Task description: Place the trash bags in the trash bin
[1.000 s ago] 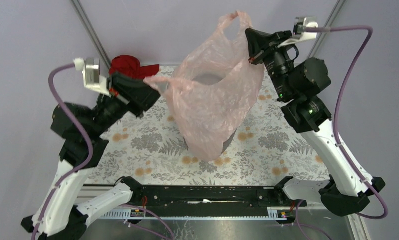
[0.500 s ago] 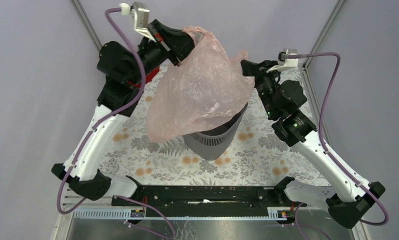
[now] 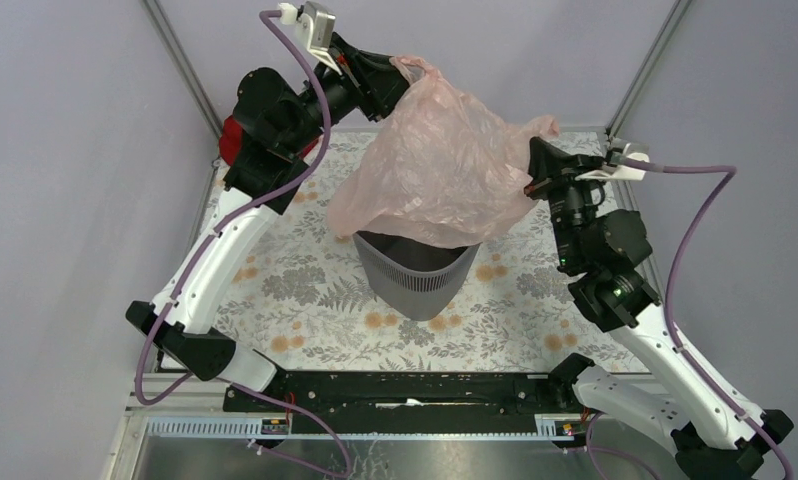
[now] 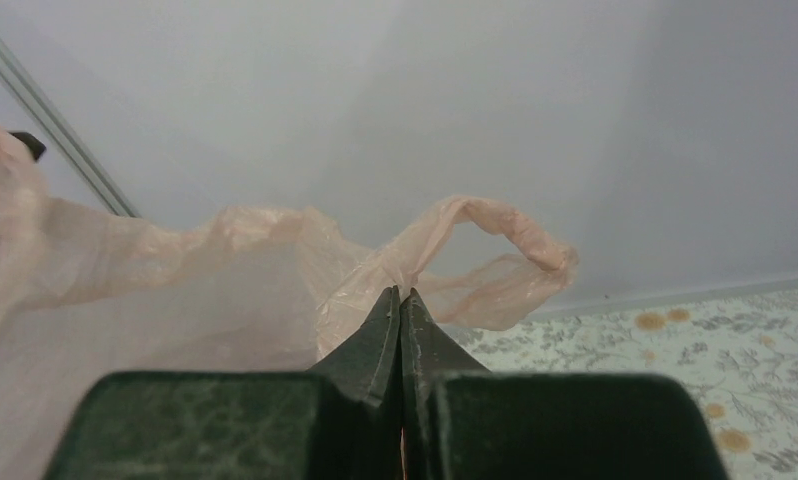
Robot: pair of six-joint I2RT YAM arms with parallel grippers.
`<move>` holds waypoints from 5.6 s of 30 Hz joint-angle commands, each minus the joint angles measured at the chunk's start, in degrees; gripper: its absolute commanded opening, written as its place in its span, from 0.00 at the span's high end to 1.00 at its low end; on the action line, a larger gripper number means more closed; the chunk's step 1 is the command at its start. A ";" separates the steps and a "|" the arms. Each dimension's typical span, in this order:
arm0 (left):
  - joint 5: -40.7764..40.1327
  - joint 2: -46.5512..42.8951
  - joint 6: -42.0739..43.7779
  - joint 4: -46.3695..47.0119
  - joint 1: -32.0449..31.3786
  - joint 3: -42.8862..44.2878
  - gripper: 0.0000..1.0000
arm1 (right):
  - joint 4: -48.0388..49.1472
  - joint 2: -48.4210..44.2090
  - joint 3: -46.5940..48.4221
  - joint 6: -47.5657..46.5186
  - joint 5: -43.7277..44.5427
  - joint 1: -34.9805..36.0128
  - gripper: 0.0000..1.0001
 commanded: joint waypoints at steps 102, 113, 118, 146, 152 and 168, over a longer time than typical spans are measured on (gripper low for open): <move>0.30 -23.90 -4.85 -2.22 -1.63 -45.51 0.66 | -1.40 -2.83 -4.11 8.73 -10.91 0.00 1.00; -6.22 -16.38 -3.29 -6.90 -6.26 -45.31 0.68 | -0.09 -0.16 -5.67 10.46 -13.16 -0.03 1.00; -4.74 -15.00 -1.79 -14.62 -6.69 -41.40 0.62 | -0.90 0.11 -5.59 10.79 -14.15 -0.03 1.00; -24.81 -14.58 2.88 -13.42 -6.68 -16.79 0.01 | -4.39 3.65 -2.32 7.86 -29.81 -0.02 1.00; -22.30 -6.58 3.35 -13.34 -6.69 -12.48 0.02 | -3.94 4.26 -1.18 9.83 -29.08 -0.03 1.00; -20.99 -31.57 4.19 3.14 -6.61 -43.81 0.93 | 0.00 9.71 1.68 13.93 -26.04 0.06 1.00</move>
